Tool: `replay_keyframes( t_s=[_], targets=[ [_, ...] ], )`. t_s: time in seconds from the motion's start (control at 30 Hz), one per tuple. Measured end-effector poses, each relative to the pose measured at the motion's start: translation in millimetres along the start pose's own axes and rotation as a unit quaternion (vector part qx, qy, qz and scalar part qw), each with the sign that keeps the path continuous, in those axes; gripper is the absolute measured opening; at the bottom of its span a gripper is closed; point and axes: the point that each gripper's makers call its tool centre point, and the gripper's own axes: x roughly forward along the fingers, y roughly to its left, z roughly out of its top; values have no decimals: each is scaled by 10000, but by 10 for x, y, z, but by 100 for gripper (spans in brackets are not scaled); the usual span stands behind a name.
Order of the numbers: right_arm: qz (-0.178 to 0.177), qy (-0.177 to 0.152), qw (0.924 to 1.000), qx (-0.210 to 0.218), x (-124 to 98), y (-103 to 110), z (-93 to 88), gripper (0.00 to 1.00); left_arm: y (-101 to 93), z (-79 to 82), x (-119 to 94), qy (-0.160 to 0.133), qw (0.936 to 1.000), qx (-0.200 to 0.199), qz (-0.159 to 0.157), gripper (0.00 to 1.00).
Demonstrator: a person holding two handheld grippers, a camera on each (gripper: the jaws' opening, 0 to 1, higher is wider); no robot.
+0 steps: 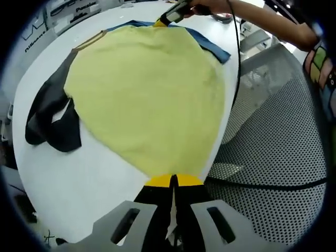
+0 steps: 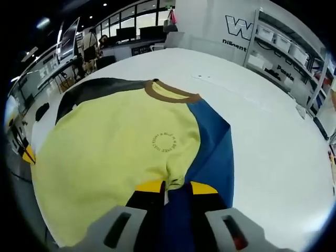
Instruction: Fold the garment on the visible template until the final outline fits inside the template.
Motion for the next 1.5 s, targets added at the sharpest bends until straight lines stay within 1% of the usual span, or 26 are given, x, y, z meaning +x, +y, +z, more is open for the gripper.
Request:
replay_keyframes(
  t_s=[0.07, 0.1, 0.17, 0.23, 0.43, 0.47, 0.57, 0.63, 0.73, 1.0, 1.1, 1.23, 1.27, 1.4, 1.5],
  targets=[
    [-157, -159, 9997, -81, -88, -24, 20, 13, 4, -2, -2, -21, 10000, -17, -2, 0],
    [-150, -145, 9998, -55, -134, -5, -2, 14, 5, -4, -3, -27, 10000, -21, -5, 0],
    [-154, -219, 9996, 86, -223, 18, -8, 15, 10, -12, -8, -28, 10000, -77, 4, 0],
    [-153, -231, 9996, 75, -303, 68, -17, 16, 10, -10, -9, -41, 10000, -83, 6, 0],
    [-11, -207, 9998, -8, -469, 234, -70, 18, 20, -26, -18, -20, 10000, -67, 8, 0],
    [88, -162, 9998, -30, -514, 320, -109, 18, 26, -32, -22, -20, 10000, -68, 15, 0],
    [292, -88, 9995, -78, -584, 483, -179, 17, 26, -33, -25, -60, 10000, -56, 17, 0],
    [390, -16, 9992, -117, -610, 563, -239, 16, 32, -32, -27, -97, 9999, -101, 18, 0],
    [433, 73, 9989, -137, -632, 613, -302, 17, 36, -31, -27, -120, 9998, -122, 28, 0],
    [563, 516, 9970, -133, -673, 752, -604, 16, 36, -30, -28, -171, 9996, -191, 78, 0],
    [658, 618, 9958, -182, -682, 816, -668, 16, 37, -31, -28, -183, 9996, -219, 84, 0],
    [668, 651, 9954, -205, -675, 829, -688, 15, 37, -31, -28, -183, 9995, -225, 90, 0],
    [639, 859, 9934, -421, -658, 848, -784, 14, 37, -32, -27, -178, 9995, -237, 109, 0],
    [667, 931, 9925, -426, -647, 864, -818, 10, 37, -36, -27, -201, 9994, -253, 138, 0],
    [606, 1020, 9919, -462, -641, 848, -858, 3, 37, -38, -26, -226, 9991, -319, 155, 0]
  ],
)
